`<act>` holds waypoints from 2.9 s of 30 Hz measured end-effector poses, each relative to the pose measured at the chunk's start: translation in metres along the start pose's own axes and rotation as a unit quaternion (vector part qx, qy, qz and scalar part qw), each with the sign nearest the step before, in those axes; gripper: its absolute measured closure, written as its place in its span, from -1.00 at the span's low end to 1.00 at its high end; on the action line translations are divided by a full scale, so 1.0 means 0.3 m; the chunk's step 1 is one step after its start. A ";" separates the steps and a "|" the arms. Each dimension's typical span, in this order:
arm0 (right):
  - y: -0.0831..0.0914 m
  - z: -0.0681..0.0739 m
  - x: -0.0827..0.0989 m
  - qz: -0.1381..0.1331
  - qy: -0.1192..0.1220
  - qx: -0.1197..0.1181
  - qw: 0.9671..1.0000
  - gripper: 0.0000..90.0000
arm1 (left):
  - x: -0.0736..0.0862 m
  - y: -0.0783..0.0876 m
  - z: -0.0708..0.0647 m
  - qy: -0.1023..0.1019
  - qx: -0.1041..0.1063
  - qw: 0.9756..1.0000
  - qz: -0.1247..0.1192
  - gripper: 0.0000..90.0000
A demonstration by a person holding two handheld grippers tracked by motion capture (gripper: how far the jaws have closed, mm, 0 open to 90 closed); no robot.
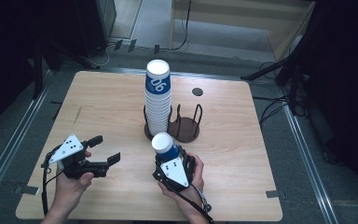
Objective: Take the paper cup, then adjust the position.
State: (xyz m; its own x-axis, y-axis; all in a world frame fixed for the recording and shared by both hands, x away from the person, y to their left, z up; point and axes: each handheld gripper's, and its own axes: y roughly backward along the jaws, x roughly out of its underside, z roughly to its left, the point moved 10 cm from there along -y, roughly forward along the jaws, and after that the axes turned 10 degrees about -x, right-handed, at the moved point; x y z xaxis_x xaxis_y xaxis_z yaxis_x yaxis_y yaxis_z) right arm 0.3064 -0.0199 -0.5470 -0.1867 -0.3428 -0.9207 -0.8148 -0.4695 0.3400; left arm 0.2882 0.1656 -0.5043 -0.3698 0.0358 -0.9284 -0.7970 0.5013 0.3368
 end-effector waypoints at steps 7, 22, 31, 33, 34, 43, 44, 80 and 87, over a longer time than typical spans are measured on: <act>-0.013 0.051 0.008 0.008 0.044 0.002 0.999 -0.52 | 0.000 -0.005 -0.042 -0.006 0.024 1.000 0.007 -0.86; -0.026 0.097 0.012 0.022 0.110 0.005 0.994 -0.52 | 0.006 -0.014 -0.079 -0.011 0.038 0.999 0.018 -0.85; -0.035 0.116 0.012 0.024 0.140 0.009 0.990 -0.52 | 0.014 -0.022 -0.095 -0.011 0.052 0.998 0.030 -0.85; -0.035 0.118 0.012 0.025 0.151 0.012 0.988 -0.52 | 0.015 -0.025 -0.103 -0.015 0.056 0.998 0.032 -0.85; -0.035 0.118 0.012 0.025 0.151 0.012 0.988 -0.52 | 0.015 -0.025 -0.103 -0.015 0.056 0.998 0.032 -0.85; -0.024 0.163 -0.001 0.011 0.202 0.006 0.979 -0.52 | 0.049 -0.045 -0.143 -0.033 0.077 0.994 0.065 -0.85; -0.023 0.170 -0.001 0.010 0.203 0.005 0.979 -0.52 | 0.052 -0.047 -0.144 -0.033 0.077 0.994 0.068 -0.85; -0.006 0.277 -0.011 -0.019 0.282 -0.037 0.958 -0.57 | 0.111 -0.068 -0.195 -0.060 0.091 0.984 0.140 -0.47; 0.005 0.272 -0.023 -0.029 0.275 -0.034 0.960 -0.72 | 0.101 -0.067 -0.178 -0.053 0.085 0.987 0.127 -0.42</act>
State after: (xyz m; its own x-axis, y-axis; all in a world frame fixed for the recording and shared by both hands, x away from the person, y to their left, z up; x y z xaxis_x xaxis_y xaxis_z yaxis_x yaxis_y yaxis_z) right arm 0.2616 0.0483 -0.5557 0.1918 -0.6838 -0.7040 -0.7738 -0.5466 0.3201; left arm 0.2675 0.1106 -0.5309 -0.4875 0.2648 -0.8320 -0.5898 0.6028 0.5374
